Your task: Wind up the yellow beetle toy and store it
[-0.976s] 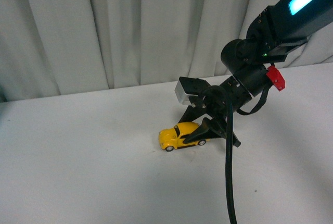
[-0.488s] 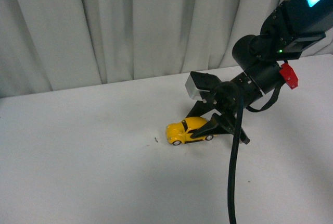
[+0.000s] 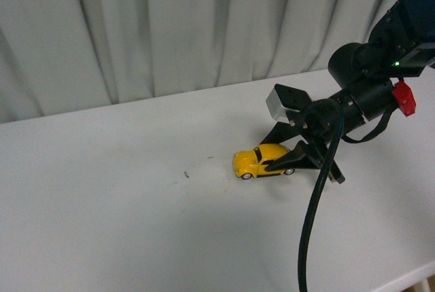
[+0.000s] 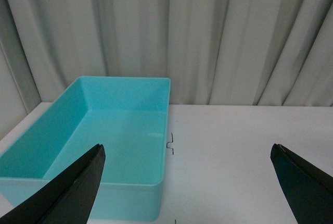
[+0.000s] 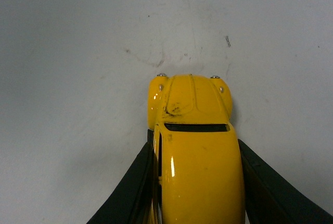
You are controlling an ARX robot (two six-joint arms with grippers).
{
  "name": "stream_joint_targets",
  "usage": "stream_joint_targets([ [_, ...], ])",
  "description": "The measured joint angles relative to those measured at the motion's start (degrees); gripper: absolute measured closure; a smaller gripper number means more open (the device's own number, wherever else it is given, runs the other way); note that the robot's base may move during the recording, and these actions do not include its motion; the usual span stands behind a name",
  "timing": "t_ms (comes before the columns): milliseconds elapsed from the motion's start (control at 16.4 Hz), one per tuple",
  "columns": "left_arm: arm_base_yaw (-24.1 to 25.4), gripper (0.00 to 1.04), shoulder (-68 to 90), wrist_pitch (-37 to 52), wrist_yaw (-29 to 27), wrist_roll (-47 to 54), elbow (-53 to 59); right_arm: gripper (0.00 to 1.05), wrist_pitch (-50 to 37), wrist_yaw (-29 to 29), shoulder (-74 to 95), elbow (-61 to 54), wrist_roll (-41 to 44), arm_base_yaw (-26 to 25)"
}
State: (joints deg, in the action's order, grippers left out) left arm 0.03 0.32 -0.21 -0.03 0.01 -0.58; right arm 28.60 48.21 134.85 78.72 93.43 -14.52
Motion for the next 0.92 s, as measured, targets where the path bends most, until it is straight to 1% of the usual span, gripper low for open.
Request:
stream_joint_targets([
  [366,0.0,0.07,0.0,-0.02,0.0,0.0,0.0,0.65,-1.51,2.05,-2.97,-8.55,4.39,-6.34],
  [549,0.0,0.07,0.0,-0.02,0.0,0.0,0.0,0.65,-2.29,2.23,-3.65,-9.79,5.75,-8.5],
  [610,0.0,0.07,0.0,-0.02,0.02,0.0,0.0,0.56,-2.58,1.88,-3.78,-10.12,5.92,-8.76],
  [671,0.0,0.07,0.0,0.0,0.0,0.0,0.0,0.45,-2.47,-0.44,-3.37,-10.32,5.44,-8.94],
  [793,0.0,0.07,0.0,-0.04,0.04,0.0,0.0,0.24,-1.6,0.26,-3.06,-10.8,4.79,-9.57],
  [915,0.0,0.07,0.0,-0.02,0.02,0.0,0.0,0.05,-1.7,0.24,-3.08,-10.47,4.17,-9.55],
])
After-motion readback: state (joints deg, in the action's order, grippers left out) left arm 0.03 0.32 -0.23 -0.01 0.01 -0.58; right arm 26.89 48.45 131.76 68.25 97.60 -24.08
